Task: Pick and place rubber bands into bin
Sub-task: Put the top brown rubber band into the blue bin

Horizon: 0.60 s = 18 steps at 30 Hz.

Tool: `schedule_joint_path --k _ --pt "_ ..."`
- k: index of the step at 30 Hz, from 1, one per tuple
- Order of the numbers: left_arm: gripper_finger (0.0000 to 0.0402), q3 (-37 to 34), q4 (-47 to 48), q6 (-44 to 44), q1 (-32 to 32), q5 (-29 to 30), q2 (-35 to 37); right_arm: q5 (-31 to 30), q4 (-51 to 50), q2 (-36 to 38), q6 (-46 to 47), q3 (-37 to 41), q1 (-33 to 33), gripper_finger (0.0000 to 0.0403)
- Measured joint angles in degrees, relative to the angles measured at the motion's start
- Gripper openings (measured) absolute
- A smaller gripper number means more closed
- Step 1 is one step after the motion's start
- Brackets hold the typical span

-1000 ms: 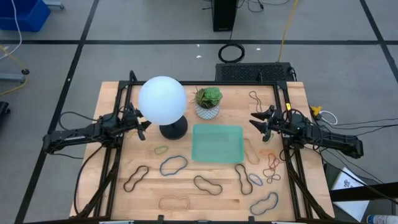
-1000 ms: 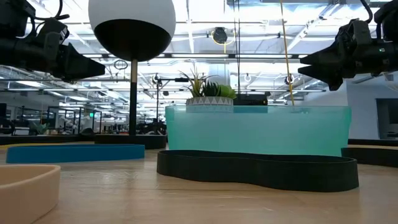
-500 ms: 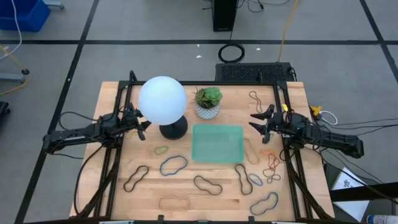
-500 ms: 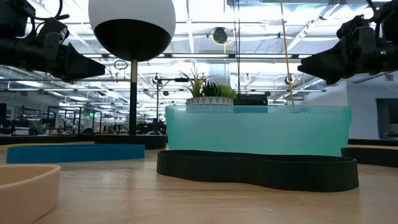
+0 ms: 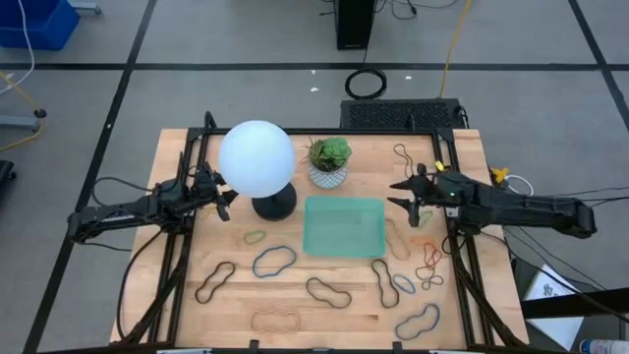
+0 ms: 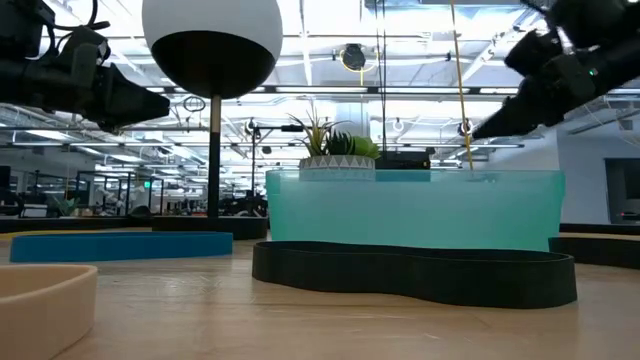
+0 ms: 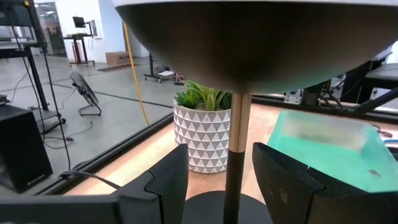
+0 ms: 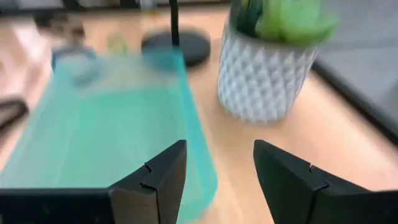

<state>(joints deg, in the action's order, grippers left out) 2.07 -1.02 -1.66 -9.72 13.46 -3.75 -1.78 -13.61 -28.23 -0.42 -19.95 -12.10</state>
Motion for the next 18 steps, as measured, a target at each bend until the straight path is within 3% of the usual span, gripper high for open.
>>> schedule_joint_path --k 6,11,18 --pt "0.0186 0.0 0.0 0.0 0.0 0.0 0.0 -3.0 -14.4 -12.5 4.3 -6.7 4.4 0.018" --pt "0.0186 0.0 0.2 -0.1 0.0 0.0 0.0 -3.0 -15.1 -19.9 8.9 -6.8 8.9 0.018" --pt "0.0186 0.0 1.4 0.2 0.0 0.1 0.0 -7.3 -16.1 -26.9 14.9 -6.9 13.1 0.018"
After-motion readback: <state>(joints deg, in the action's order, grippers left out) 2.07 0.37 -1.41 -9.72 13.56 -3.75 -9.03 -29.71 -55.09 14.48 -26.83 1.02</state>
